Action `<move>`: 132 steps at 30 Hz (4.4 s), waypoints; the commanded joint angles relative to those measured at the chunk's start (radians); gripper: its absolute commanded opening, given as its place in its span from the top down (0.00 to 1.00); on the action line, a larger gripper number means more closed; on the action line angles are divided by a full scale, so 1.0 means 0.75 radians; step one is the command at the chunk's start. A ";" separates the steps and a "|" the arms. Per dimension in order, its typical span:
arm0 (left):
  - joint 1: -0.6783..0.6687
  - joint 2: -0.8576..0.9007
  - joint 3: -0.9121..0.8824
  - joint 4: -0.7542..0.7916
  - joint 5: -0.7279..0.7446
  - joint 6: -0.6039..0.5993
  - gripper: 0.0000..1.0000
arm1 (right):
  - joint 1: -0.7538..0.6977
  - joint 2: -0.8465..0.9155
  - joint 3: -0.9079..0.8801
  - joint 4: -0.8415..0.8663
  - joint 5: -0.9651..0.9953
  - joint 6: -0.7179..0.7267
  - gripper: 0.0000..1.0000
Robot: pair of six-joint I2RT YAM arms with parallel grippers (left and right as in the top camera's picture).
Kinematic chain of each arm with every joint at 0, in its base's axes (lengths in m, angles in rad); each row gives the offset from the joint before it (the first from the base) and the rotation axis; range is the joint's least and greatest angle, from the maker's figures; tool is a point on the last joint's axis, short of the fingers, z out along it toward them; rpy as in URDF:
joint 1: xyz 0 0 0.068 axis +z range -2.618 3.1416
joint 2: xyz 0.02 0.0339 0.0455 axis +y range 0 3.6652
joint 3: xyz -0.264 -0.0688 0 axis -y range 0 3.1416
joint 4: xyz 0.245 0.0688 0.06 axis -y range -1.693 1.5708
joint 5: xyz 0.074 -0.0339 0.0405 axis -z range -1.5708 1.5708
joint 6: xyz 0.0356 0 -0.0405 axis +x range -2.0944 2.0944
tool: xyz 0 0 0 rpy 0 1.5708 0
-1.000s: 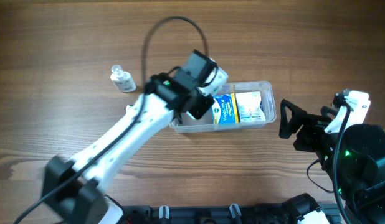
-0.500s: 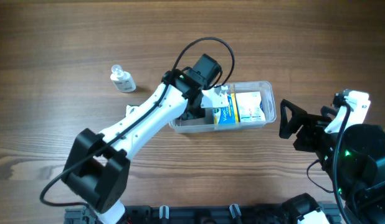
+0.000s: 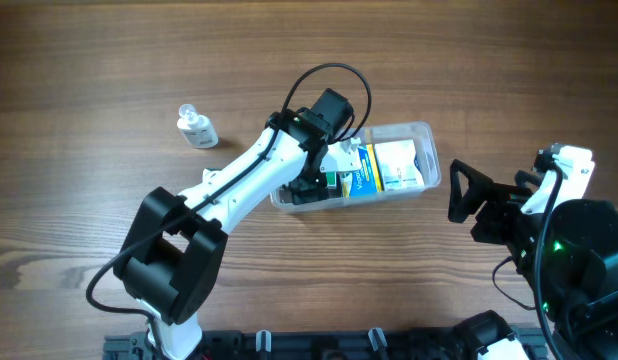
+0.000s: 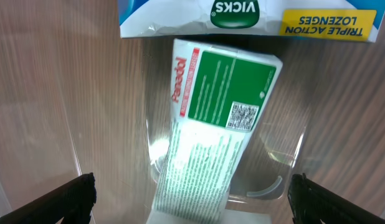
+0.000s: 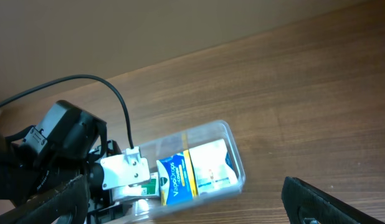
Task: Pack container
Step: 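Carry the Panadol box into the container's left side and release, then move left gripper to the green Zam-Buk tin and grasp it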
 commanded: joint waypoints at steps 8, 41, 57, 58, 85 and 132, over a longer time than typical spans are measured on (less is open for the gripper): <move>0.000 0.009 0.007 -0.035 0.365 -0.253 0.00 | -0.005 0.003 0.008 -0.002 0.023 0.000 0.00; -0.012 0.046 -0.020 -0.031 0.216 -0.532 0.96 | -0.005 0.003 0.008 -0.002 0.023 -0.001 0.00; -0.010 -0.028 -0.049 0.046 0.161 -0.572 0.96 | -0.005 0.003 0.008 -0.002 0.023 -0.001 0.00; -0.005 -0.014 -0.056 0.063 0.161 -0.572 0.96 | -0.005 0.003 0.008 -0.002 0.023 -0.001 0.00; -0.003 -0.503 0.021 -0.079 0.003 -0.828 0.45 | -0.005 0.003 0.008 -0.003 0.023 0.000 0.00; 0.554 -0.237 -0.457 0.024 -0.107 -1.224 0.02 | -0.005 0.003 0.008 -0.016 0.023 -0.001 0.00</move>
